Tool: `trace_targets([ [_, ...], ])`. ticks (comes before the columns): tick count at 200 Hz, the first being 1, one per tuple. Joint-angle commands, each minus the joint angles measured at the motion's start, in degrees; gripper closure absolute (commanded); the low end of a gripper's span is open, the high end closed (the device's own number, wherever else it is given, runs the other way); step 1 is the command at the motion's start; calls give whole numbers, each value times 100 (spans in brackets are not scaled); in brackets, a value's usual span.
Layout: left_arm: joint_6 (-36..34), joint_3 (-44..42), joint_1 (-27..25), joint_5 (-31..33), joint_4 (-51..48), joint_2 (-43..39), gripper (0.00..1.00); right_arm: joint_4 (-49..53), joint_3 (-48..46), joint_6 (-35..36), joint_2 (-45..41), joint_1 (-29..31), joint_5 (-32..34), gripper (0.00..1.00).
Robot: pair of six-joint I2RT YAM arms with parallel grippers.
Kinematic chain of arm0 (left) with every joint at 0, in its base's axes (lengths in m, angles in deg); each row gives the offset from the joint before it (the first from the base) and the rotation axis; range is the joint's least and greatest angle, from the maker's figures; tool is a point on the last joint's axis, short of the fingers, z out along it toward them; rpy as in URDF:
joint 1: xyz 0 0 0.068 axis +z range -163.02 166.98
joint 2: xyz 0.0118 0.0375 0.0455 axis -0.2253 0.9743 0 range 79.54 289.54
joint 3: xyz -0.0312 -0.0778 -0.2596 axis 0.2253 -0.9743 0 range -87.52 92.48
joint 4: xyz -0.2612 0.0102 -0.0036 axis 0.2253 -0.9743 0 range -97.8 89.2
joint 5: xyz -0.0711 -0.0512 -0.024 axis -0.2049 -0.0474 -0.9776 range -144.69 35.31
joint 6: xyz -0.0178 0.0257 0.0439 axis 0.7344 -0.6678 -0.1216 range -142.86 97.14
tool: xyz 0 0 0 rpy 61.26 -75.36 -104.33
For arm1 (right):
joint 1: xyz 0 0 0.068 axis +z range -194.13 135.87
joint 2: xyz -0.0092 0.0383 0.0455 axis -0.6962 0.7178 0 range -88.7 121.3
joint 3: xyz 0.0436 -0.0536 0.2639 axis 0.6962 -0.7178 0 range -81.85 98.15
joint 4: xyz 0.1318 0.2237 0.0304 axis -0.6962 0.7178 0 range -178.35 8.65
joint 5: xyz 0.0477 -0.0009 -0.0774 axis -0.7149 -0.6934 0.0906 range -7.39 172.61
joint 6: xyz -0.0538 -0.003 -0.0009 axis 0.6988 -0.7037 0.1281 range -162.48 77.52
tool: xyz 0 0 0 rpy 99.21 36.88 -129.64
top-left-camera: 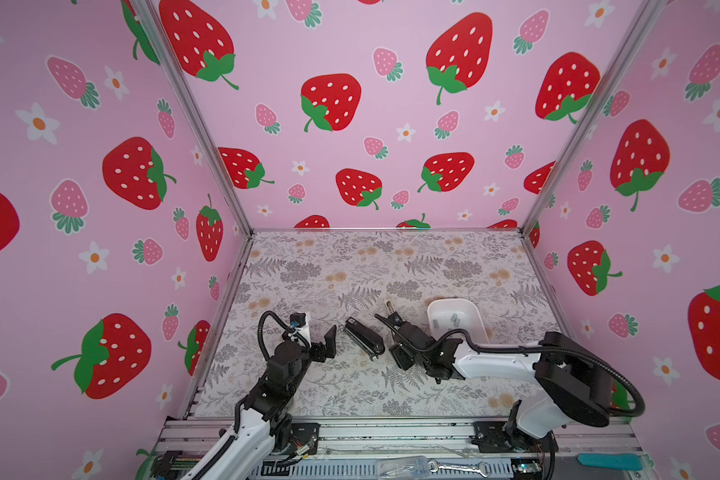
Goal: Load the staples into the stapler
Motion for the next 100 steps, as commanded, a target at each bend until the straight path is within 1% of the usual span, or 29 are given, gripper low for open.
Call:
trace_targets([
  [1,-324,370,24,-451,126,-48,1,-107,-261,-62,-519,22,261,34],
  [9,-511,477,18,-705,137,-76,0,-303,-426,-10,-741,27,272,32],
  [20,-787,599,18,-1095,227,-110,4,-636,-642,101,-1071,22,241,30],
  [33,-1003,760,9,-1382,403,-80,5,-1050,-917,319,-1424,-3,253,28],
  [44,-1153,962,-4,-1476,489,54,7,-1274,-1086,495,-1701,-73,346,27],
  [49,-1216,1081,-5,-1681,502,143,8,-1373,-1200,595,-1801,-90,419,27],
  [60,-1382,1351,-29,-1888,507,425,9,-1671,-1498,735,-2088,-173,691,23],
  [68,-1589,1575,-37,-2202,475,722,9,-1885,-1673,848,-2315,-283,801,22],
  [84,-2503,2091,-90,-2997,197,1406,16,-2320,-1982,1243,-2740,-546,686,21],
  [100,-2991,2720,-203,-3209,-279,2099,19,-2351,-2175,1470,-3193,-741,838,22],
])
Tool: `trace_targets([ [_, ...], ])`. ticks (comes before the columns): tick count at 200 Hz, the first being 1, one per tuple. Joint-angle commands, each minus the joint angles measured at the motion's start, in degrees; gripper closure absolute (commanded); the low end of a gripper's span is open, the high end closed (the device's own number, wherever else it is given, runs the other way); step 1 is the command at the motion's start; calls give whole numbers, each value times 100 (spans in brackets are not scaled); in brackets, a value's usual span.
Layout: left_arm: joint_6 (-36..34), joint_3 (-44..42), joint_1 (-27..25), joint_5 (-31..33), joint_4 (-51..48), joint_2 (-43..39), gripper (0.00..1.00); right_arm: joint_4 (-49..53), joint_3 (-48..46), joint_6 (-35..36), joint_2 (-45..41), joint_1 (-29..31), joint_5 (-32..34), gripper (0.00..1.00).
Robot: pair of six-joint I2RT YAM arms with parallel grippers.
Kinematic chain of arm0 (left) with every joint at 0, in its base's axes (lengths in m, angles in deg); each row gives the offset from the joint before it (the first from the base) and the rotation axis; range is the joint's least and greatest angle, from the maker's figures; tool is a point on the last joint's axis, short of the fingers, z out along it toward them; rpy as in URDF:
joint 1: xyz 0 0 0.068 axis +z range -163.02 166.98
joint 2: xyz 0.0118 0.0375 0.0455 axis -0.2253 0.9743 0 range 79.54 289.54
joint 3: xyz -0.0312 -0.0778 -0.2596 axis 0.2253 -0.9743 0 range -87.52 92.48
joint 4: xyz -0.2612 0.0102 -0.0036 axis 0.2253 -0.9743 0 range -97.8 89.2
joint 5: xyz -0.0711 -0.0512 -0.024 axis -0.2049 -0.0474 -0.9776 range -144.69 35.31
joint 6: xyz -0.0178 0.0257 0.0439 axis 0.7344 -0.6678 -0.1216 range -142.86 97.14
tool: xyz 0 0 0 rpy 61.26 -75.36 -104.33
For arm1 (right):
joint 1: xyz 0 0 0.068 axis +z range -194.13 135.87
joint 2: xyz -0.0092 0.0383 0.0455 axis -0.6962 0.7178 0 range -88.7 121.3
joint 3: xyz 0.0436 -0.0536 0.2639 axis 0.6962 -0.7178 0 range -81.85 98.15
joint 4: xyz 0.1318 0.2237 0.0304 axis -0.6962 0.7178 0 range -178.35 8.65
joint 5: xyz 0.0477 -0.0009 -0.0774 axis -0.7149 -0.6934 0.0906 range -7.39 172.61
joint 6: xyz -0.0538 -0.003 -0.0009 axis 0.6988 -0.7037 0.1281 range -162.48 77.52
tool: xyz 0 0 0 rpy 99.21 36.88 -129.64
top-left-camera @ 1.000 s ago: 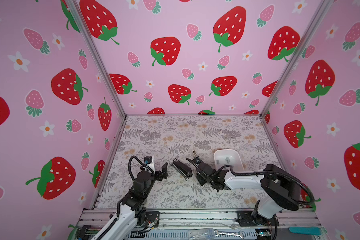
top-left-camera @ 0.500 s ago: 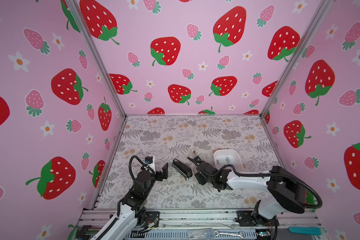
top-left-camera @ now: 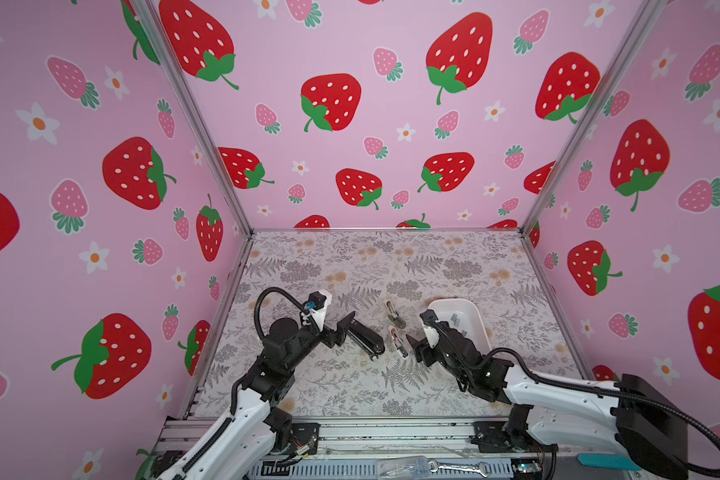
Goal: Load the staples into the stapler
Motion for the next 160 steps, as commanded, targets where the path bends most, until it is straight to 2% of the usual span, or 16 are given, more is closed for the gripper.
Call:
trace_targets([
  [1,-1201,846,-130,-973,-500,789,20,-625,-279,588,-576,-283,333,22],
  [18,-1683,1383,-228,-1133,-1019,1385,20,-885,-710,772,-1213,-465,419,21],
  [33,-2182,1792,-276,-1253,-1621,1799,24,-1244,-1166,810,-1675,-667,12,23],
  [53,-2951,2116,-337,-1433,-2335,2101,27,-1436,-1516,673,-2036,-810,397,20],
  [67,-3503,2227,-356,-1599,-2777,2152,27,-1424,-1519,616,-2028,-943,290,19],
  [103,-4883,2217,-374,-2433,-3670,2189,27,-1638,-1409,596,-1369,-993,413,22],
  [126,-5086,2189,-427,-2491,-3849,2351,28,-1635,-1400,566,-1299,-1002,466,21],
  [160,-5315,2332,-672,-1860,-3928,2865,27,-1678,-1433,552,-1332,-1038,410,20],
])
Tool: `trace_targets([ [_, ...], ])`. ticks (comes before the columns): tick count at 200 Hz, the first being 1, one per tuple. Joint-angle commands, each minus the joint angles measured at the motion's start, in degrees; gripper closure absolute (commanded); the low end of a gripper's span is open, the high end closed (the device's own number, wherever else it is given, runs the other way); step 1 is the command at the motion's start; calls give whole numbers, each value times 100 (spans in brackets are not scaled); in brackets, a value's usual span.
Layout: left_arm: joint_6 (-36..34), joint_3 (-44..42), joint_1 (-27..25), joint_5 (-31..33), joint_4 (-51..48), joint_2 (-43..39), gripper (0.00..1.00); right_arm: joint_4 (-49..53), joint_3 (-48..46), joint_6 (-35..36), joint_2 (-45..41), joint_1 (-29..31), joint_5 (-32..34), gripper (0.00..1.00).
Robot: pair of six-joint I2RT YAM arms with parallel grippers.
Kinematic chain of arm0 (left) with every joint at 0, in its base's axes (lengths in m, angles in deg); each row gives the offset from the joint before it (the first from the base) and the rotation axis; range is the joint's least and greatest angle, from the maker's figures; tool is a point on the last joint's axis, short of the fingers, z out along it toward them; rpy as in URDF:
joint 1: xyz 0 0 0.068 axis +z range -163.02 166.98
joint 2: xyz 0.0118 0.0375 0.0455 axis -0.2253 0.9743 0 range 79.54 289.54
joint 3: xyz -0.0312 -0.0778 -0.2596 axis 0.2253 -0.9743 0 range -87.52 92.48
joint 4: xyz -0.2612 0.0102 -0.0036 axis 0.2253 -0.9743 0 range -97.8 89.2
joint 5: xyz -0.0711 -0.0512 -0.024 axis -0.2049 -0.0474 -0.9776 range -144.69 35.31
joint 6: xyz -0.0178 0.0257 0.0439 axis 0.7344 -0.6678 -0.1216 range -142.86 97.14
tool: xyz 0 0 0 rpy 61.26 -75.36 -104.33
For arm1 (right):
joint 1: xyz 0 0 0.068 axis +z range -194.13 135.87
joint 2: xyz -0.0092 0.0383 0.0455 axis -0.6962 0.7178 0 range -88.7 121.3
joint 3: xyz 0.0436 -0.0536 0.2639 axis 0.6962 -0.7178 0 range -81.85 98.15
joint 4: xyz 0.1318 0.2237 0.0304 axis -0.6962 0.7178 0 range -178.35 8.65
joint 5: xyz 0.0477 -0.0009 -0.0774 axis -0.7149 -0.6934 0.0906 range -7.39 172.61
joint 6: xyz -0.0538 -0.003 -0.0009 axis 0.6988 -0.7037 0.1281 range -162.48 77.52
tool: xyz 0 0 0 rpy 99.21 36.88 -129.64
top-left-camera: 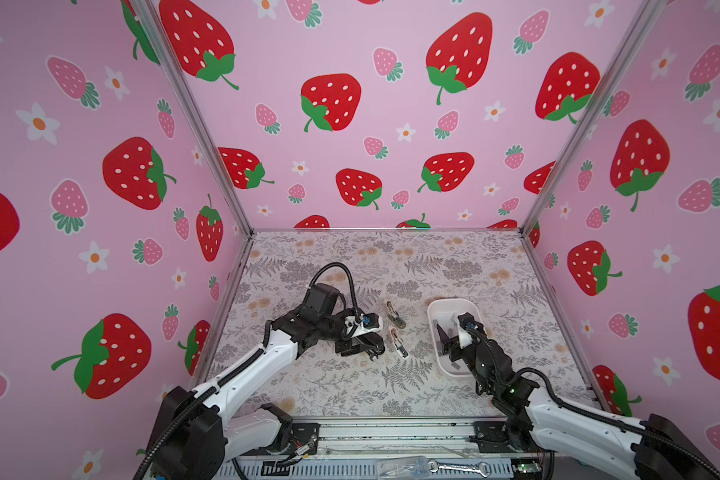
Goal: Load the staples into the stapler
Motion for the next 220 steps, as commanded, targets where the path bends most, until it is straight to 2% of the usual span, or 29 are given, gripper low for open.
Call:
trace_targets([
  [1,-582,330,-179,223,-389,345,27,-243,74,-47,-35,-37,76,20],
  [36,-775,641,-332,345,-761,888,27,-208,165,-55,154,-42,70,20],
  [94,-785,954,-420,740,-825,1438,27,-208,205,-46,257,-45,9,20],
  [120,-778,1116,-473,1116,-791,1775,27,-224,224,-33,318,-45,-18,20],
  [149,-845,1274,-541,1167,-727,2045,28,-217,234,-29,336,-46,-44,21],
  [220,-1163,1396,-729,1539,-745,2484,40,-234,269,-20,354,-46,-16,21],
])
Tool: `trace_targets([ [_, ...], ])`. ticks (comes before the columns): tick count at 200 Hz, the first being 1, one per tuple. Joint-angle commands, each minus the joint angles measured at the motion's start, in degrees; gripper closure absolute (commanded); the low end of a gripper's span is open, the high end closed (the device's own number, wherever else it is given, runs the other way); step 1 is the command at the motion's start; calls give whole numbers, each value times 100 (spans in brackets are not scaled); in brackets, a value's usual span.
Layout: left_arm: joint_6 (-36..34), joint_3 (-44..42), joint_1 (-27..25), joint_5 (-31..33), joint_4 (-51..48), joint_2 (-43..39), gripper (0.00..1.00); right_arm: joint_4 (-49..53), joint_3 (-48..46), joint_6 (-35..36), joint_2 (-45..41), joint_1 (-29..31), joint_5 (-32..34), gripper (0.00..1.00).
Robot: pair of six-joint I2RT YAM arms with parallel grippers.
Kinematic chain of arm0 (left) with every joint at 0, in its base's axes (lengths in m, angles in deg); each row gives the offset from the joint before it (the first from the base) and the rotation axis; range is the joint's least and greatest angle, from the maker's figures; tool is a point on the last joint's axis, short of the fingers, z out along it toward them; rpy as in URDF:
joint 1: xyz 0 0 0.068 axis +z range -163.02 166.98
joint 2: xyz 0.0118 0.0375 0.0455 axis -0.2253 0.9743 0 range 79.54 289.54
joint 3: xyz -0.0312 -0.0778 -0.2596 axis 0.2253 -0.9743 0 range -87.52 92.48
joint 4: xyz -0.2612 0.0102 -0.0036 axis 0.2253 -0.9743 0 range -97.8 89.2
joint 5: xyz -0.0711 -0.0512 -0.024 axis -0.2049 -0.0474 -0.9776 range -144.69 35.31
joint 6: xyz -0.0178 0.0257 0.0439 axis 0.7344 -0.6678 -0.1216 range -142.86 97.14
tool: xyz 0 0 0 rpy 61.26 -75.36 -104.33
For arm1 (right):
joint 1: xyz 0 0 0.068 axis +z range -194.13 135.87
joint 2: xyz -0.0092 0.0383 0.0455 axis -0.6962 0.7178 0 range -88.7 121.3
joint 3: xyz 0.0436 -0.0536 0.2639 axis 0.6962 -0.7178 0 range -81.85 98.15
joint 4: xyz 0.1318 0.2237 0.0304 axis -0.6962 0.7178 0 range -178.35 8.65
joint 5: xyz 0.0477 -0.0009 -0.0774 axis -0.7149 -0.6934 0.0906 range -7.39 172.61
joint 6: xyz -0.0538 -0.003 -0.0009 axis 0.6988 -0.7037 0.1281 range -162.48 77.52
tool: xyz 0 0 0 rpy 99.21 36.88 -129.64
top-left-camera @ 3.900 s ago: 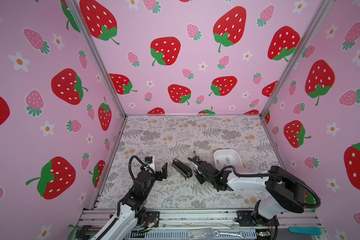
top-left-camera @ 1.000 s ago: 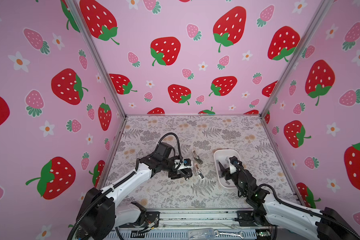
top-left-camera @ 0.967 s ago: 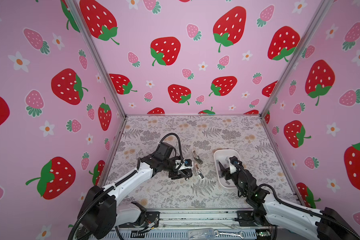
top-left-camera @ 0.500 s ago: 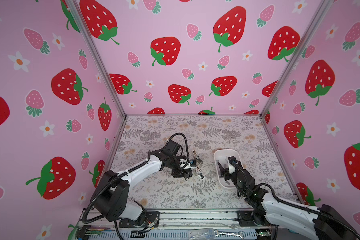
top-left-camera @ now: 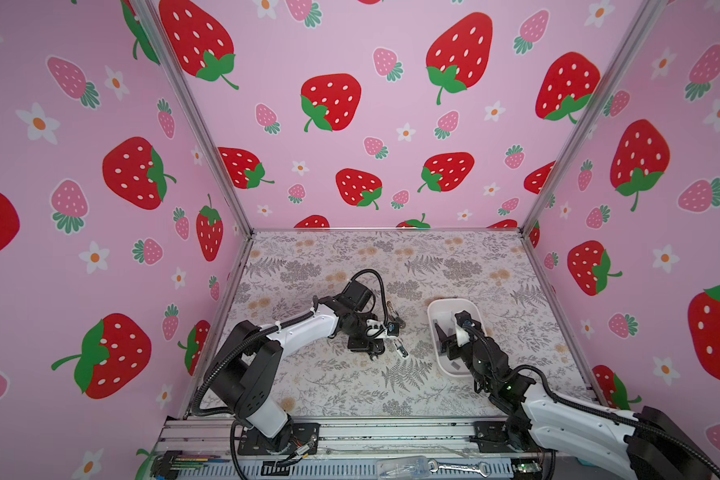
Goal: Load the staples into the stapler
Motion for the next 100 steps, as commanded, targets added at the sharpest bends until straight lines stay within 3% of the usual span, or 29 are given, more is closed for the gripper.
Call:
trace_targets([
  [1,-307,278,-75,56,-188,150,40,-146,140,-24,9,-35,13,21],
  [31,-361,399,-93,221,-242,338,47,-147,161,-22,202,-37,21,21],
  [100,-431,566,-119,416,-355,628,49,-138,184,-15,261,-37,0,21],
])
